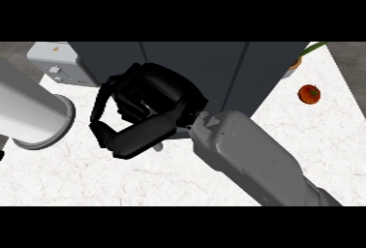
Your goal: Pick up the bottled water, place it into the cabinet and close the cabinet
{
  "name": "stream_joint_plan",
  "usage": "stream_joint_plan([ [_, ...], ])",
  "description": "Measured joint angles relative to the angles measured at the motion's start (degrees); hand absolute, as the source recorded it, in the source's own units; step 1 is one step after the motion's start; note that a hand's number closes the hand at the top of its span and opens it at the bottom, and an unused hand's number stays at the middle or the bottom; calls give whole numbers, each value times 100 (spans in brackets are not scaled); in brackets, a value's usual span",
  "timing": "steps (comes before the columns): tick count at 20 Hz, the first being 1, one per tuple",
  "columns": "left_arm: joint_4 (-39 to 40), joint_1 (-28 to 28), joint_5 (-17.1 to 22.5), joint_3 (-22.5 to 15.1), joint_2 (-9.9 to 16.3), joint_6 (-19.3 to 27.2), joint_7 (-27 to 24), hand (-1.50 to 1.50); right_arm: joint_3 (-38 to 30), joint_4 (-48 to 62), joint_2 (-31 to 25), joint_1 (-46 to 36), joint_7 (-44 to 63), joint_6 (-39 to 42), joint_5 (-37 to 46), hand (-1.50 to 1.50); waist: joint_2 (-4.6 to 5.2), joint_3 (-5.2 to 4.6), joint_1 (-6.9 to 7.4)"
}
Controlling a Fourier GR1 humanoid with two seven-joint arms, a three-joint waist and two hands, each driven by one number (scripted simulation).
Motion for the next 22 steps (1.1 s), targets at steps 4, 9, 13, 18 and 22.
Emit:
stream_joint_plan([
  [4,-18,31,-69,19,-116,-44,78,-150,-303,417,-159,-18,-332,-21,391,150,0,-2,-14],
  [9,-86,-46,-54,108,-182,-18,278,-150,-454,854,-127,-166,-554,-69,754,150,-49,-11,10],
  [13,-92,-101,-19,172,-194,-111,358,-150,-518,1039,-114,-213,-671,74,822,150,-89,-33,44],
  [18,-129,-225,-53,92,-275,-37,487,-150,-554,1170,-96,-250,-864,177,920,-150,-103,-68,65],
  [22,-129,-396,-51,69,-289,13,596,-150,-544,1261,-110,-300,-1002,253,1034,-150,-104,-92,67],
])
